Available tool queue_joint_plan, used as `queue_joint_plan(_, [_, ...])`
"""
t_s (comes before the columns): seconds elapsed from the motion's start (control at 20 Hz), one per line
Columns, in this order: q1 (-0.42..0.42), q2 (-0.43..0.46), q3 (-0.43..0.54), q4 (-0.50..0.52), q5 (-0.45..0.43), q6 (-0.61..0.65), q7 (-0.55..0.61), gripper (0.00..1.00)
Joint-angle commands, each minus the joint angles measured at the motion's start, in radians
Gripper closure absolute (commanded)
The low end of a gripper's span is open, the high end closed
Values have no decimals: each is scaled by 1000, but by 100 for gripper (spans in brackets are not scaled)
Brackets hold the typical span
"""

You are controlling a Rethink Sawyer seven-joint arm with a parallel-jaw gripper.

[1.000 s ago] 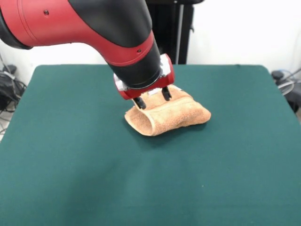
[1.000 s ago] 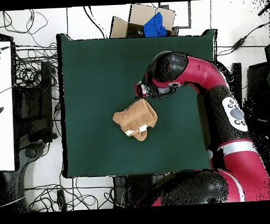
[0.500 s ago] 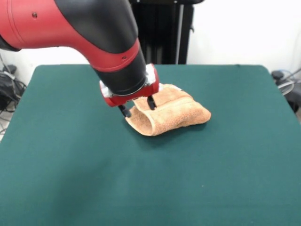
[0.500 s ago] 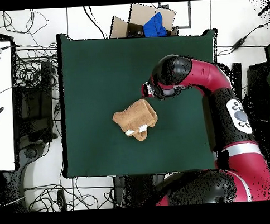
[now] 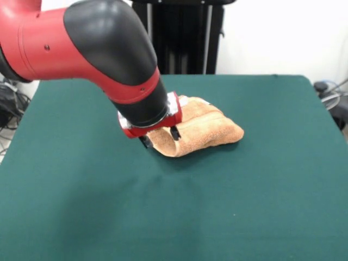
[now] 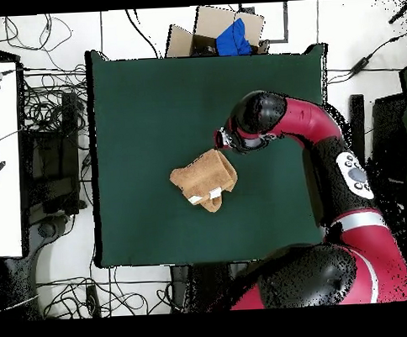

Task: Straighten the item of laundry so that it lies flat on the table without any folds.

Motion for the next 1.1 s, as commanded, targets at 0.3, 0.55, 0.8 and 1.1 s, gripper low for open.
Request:
queue_joint_plan(0.3, [-6,63,-17,101,-15,-121,32,0])
queue_joint_plan(0.55, [-18,60,4,149,24,-122,46,0])
queue_joint_plan(0.8, [-23,59,2,180,40,-139,68,0])
queue_joint_plan(1.1, [46,-17,-113,251,83,-156,323,0])
